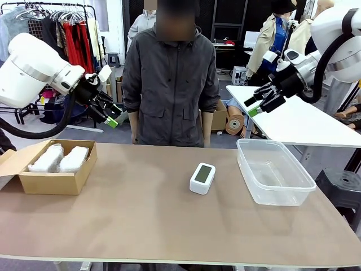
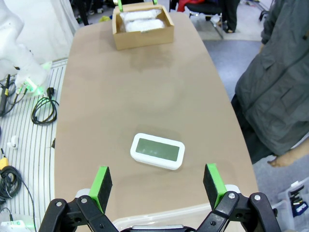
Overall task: Separate and place wrapped and unwrapped clocks.
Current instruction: Pick up the Digital clock indicated by the person.
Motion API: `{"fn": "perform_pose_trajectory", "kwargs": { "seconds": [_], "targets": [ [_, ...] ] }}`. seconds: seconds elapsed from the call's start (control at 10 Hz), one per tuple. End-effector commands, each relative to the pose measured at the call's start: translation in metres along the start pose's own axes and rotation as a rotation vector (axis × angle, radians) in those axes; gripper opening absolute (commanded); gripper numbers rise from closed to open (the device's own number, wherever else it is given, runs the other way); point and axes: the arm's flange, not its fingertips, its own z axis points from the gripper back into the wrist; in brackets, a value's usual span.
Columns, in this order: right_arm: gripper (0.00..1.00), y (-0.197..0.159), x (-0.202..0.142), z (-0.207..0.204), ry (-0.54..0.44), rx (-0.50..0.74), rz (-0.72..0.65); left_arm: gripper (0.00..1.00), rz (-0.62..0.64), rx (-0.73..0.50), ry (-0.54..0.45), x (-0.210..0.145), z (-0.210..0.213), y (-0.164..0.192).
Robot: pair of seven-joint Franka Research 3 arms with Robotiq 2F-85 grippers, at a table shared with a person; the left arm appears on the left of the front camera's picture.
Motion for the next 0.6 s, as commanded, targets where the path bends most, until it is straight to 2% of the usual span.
{"fn": "perform_pose_trajectory", "kwargs": {
  "seconds": [0.0, 0.5],
  "targets": [
    [1.0, -0.0002, 0.0017, 0.001, 0.0, -0.006, 0.004, 1.0, -0.008, 0.001, 0.001, -0.0005, 0.0011, -0.0016],
    [1.0, -0.0002, 0.0017, 0.001, 0.0, -0.006, 0.004, 1.0, -0.008, 0.001, 0.001, -0.0005, 0.0011, -0.0016]
  ]
}}
